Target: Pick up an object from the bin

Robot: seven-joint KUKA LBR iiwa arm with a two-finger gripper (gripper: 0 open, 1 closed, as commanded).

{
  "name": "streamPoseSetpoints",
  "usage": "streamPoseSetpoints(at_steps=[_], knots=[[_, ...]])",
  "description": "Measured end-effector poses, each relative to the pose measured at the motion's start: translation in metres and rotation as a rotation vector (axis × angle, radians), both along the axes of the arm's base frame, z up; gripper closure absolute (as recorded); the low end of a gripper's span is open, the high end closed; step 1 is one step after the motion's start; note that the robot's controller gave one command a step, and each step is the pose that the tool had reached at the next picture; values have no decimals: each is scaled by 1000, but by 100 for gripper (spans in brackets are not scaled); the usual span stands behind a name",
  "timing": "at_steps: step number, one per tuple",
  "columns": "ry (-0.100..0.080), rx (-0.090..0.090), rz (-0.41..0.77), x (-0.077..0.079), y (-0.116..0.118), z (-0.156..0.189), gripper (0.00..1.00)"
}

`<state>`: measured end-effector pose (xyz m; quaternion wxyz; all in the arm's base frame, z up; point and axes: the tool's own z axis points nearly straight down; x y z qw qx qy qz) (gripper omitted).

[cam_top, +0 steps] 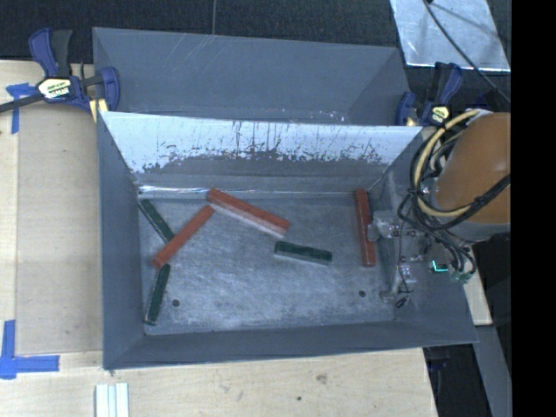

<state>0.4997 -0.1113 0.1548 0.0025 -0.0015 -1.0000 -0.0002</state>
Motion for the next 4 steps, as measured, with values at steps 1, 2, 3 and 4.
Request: streamPoseSetpoints(at_steps=[1, 2, 3, 4], knots=[[-8, 1, 329, 87, 24, -86, 0], [-6, 4, 342, 68, 84, -85, 0], [-12, 0, 339, 70, 80, -83, 100], [-17, -2, 310, 63, 83, 49, 100]])
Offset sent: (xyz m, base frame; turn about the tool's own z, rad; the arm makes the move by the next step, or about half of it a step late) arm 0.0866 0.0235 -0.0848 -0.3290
